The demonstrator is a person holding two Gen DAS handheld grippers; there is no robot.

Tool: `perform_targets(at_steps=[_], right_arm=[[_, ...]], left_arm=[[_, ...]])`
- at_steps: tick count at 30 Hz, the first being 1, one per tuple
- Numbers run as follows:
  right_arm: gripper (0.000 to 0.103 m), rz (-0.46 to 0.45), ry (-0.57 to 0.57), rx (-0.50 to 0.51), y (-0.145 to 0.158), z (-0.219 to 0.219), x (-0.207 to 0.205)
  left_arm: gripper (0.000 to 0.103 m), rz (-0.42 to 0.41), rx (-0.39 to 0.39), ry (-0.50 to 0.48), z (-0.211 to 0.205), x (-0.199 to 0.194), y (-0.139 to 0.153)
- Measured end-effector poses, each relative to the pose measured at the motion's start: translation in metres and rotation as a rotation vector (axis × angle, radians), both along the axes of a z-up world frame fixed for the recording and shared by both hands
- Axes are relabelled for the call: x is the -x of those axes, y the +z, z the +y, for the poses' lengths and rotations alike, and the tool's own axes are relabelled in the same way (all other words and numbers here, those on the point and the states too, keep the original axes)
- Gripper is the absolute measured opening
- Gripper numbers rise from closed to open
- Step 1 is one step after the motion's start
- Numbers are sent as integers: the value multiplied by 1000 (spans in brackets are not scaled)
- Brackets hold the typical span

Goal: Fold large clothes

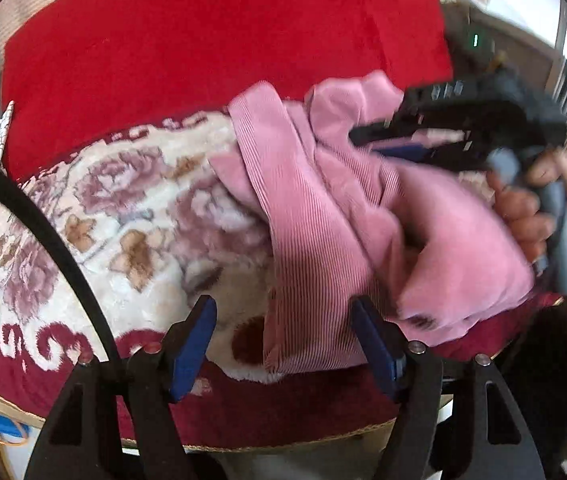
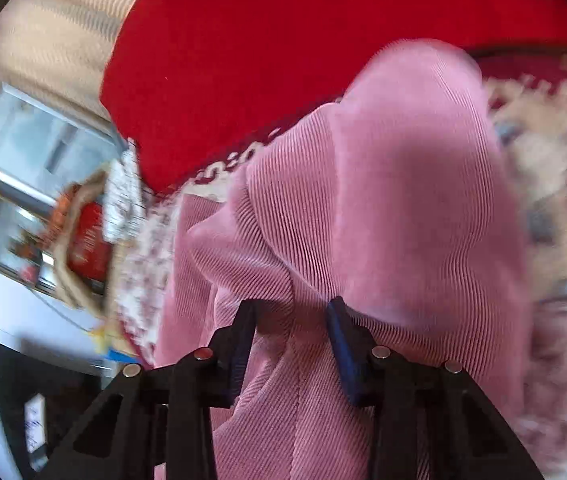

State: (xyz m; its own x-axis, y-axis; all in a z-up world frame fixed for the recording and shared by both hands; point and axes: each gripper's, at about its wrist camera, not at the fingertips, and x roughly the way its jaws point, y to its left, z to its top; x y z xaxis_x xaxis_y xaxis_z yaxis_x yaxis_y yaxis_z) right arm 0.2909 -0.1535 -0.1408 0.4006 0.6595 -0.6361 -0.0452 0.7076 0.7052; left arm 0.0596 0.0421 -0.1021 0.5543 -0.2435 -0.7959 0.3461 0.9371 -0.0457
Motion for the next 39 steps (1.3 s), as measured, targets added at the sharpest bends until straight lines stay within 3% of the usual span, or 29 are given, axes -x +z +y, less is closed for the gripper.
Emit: perform_targets(at_steps=[6,10,13,15,18,20,22,25,28,29,31,33,36,39], right_arm=[[42,-56,-35,-12,-3,5,-1],[43,-74,-58,-5,-6,12,-6],[43,-95,-65,20,-5,22,-8],[42,-95,-68,13,-4,22,-7],[42,-97,-74,-60,-3,14,-4],[42,-96,-81,-108,3,0,5],[50,-124,-86,-114,15,-13,19],[50,-193,-115,-12,35,-33,54],[46,-188,-112,75,34,-39,83],[41,-174,-112,100,30,-36,87],[42,-141,-117,121,11,-27,86],[42,-168,-134,155,-7,-19,81],[41,-130,-167,127,-2,-25,79],[42,-171,-149,188,19,-24,96]], left_arm=[[71,-106,65,-12,2,17,40],[71,-121,168,-49,-4,23,56],[71,-84,79,-30,-27,5,36],[72,29,-4,-3,-39,-23,-2],[77,133,90,4,-29,-40,-39],[78,122,113,8,-24,-36,-41],[78,110,104,1,-25,-33,-43],[78,115,128,17,-23,-29,-44],[78,87,123,22,-24,-21,-45],[78,85,121,31,-25,-20,-45],[78,78,123,42,-23,-17,-41],[78,69,135,49,-20,-12,-36],[78,55,165,56,-12,-2,-22],[78,-13,126,61,-10,14,0]])
